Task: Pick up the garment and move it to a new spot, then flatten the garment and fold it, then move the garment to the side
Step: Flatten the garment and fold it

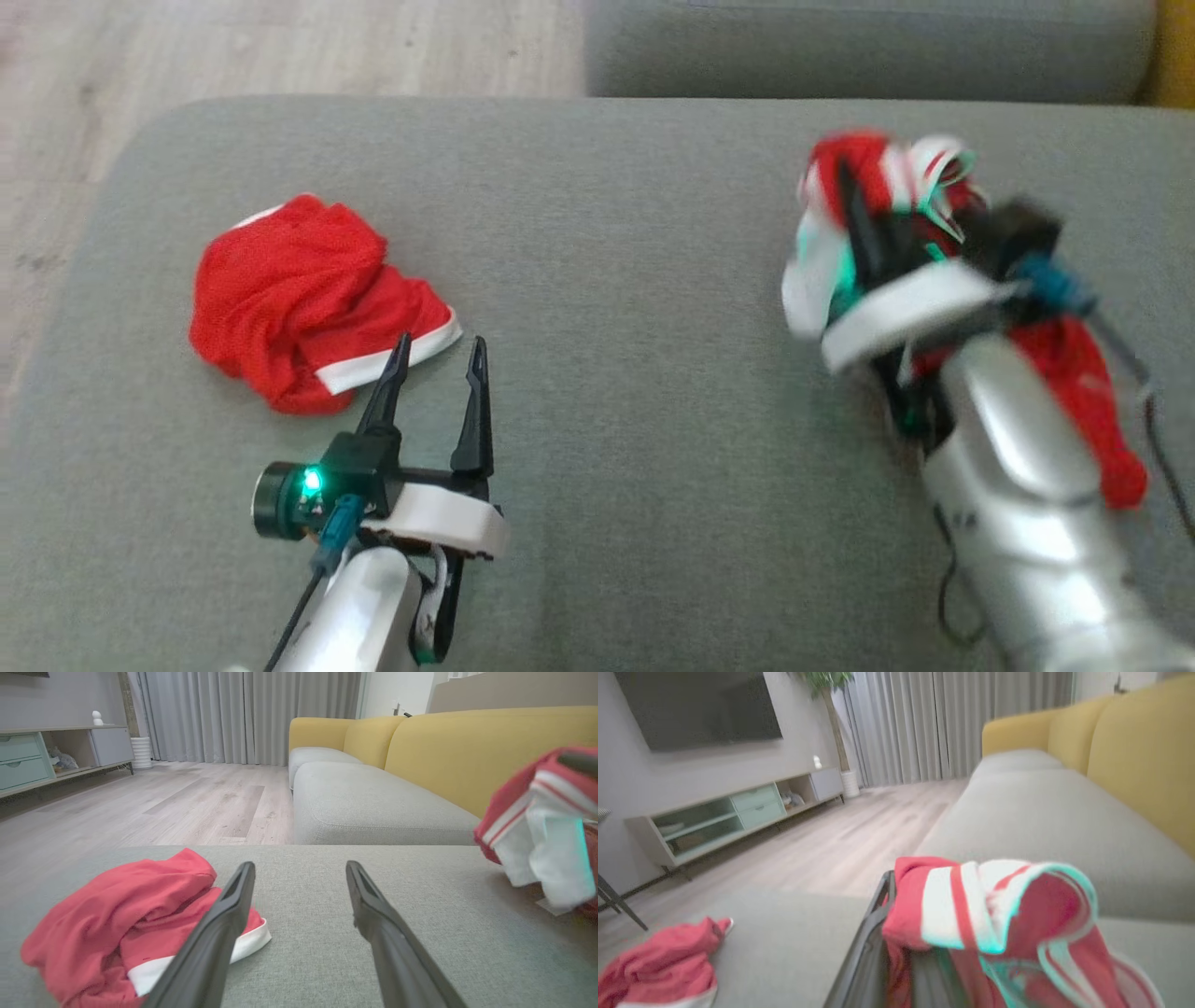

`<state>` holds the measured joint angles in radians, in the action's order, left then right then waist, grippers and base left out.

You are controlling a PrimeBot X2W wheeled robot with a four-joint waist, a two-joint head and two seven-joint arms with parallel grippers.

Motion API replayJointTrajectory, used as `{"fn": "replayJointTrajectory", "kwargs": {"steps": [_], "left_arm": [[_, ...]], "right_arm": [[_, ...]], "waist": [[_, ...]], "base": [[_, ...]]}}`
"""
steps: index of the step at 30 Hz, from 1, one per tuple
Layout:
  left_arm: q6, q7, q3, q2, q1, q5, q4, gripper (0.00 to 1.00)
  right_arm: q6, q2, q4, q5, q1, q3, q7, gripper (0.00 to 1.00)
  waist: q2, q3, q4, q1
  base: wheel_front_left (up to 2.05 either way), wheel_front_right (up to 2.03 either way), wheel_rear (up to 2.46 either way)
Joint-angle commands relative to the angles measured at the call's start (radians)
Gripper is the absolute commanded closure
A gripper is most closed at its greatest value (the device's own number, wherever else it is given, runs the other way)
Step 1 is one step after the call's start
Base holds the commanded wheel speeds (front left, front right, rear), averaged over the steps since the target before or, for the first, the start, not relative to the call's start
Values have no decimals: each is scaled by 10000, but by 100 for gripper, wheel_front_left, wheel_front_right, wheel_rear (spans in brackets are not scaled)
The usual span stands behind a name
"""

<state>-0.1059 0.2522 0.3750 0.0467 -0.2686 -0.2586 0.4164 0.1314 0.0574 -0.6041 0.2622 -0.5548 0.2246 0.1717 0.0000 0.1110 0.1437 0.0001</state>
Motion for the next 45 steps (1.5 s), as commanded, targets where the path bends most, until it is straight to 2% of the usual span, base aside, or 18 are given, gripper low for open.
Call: {"fn": "replayJointTrajectory", "kwargs": {"steps": [1, 10, 13, 16, 17, 18, 20, 24, 27, 32, 35, 38, 40, 45], "left_arm": [[-80, 95, -230, 36, -321, -73, -300, 0], [-126, 95, -251, 36, -100, -149, -349, 0], [-121, 95, -151, 36, -127, -208, -419, 0], [-143, 95, -31, 36, -183, -282, -487, 0], [-151, 95, 17, 36, -210, -304, -494, 0], [-160, 95, 71, 36, -240, -325, -496, 0], [-190, 95, 181, 36, -308, -382, -512, 0], [-286, 95, 269, 36, -405, -447, -570, 0], [-326, 95, 226, 36, -430, -436, -571, 0], [-365, 95, 42, 36, -442, -374, -573, 0], [-348, 95, -121, 39, -408, -281, -609, 0], [-316, 95, -306, 57, -343, -186, -670, 0], [-285, 95, -425, 72, -300, -128, -713, 0], [-187, 95, -595, 72, -183, 6, -809, 0]], "right_arm": [[-7, -72, 441, -16, -666, 63, 173, 100], [-7, -72, 710, -140, -1928, -404, -75, 100], [-7, -72, 488, -218, -1988, -41, -375, 100], [-7, -72, 67, -158, -2100, 790, -703, 100], [-7, -72, -154, -93, -2173, 1161, -832, 68], [-7, -72, -399, 86, -2244, 1631, -1009, 0], [-7, -72, -834, 564, -2413, 2696, -1326, 0], [-7, -21, -1703, 420, -2896, 4344, -1255, 0], [-7, -33, -1939, 903, -2933, 4918, -891, 0], [-7, 54, -2084, 1149, -2733, 5137, -41, 0], [-7, 189, -2100, 1081, -2376, 4694, 564, 0], [-7, 304, -1843, 891, -1755, 3767, 831, 0], [-7, 406, -1492, 602, -1203, 2937, 883, 0], [-7, 413, 427, -410, 786, 300, 896, 0]], "waist": [[0, -138, 251, -1], [0, -298, 716, -1], [0, -170, 858, -1], [0, 71, 983, -1], [0, 156, 1031, -1], [0, 228, 1087, -1], [0, 371, 1198, -1], [0, 608, 1277, -1], [0, 655, 1227, -1], [0, 575, 911, -1], [0, 436, 546, -1], [0, 300, 115, -1], [0, 208, -202, -1], [0, 22, -923, -1]], "base": [[0, 0, 0], [0, 0, 0], [0, 0, 0], [0, 0, 0], [0, 0, 0], [0, 0, 0], [0, 0, 0], [0, 0, 0], [0, 0, 0], [0, 0, 0], [0, 0, 0], [0, 0, 0], [0, 0, 0], [0, 0, 0]]}}
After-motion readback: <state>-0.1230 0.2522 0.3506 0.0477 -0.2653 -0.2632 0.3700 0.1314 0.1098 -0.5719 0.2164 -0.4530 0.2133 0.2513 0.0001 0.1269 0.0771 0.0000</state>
